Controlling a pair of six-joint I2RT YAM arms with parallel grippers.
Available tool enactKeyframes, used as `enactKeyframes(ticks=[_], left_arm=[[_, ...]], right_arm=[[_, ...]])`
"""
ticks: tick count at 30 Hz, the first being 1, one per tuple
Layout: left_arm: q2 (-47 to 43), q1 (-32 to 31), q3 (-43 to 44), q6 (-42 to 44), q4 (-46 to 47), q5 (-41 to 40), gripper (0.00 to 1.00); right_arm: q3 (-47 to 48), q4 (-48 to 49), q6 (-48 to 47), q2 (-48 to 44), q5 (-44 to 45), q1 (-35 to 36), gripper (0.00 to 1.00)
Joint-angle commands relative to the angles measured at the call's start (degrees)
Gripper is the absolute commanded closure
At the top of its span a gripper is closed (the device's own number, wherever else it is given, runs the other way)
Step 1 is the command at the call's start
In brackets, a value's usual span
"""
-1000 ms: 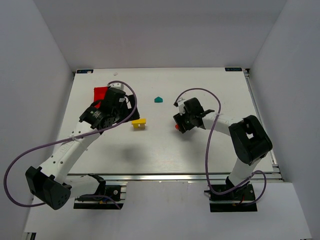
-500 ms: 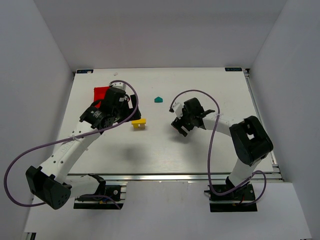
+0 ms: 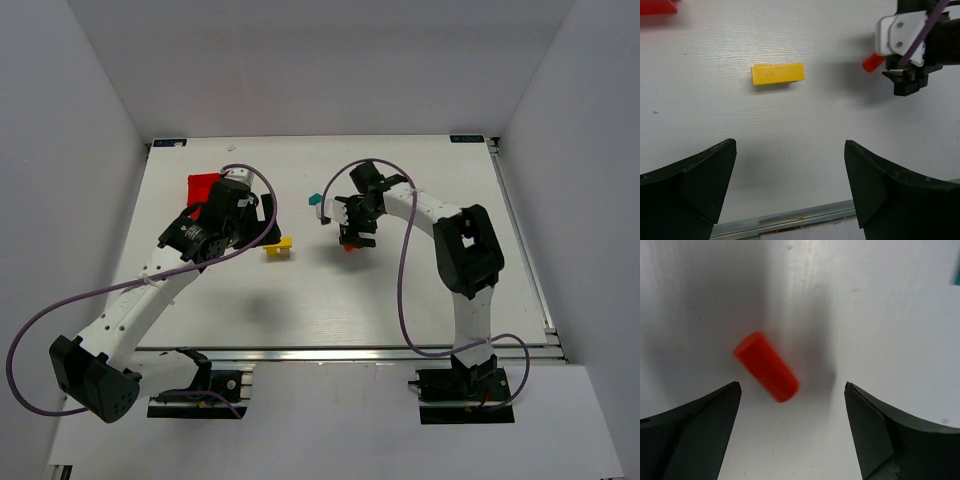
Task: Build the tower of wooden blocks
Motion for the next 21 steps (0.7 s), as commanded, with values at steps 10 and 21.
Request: enactKeyframes(ticks=[10,21], left_arm=[[1.07,-0.19,0.79,1.97,1.0,-0.02,0.02],[3.18,-0.11,1.23,1.79,0.82,-0.72,0.02]], right_arm=[[2.59,-14.36,-8.61,5.13,-3.47,-0.05,0.18],[-3.29,26.19,13.6,0.57,-3.83,-0.05,0.12]])
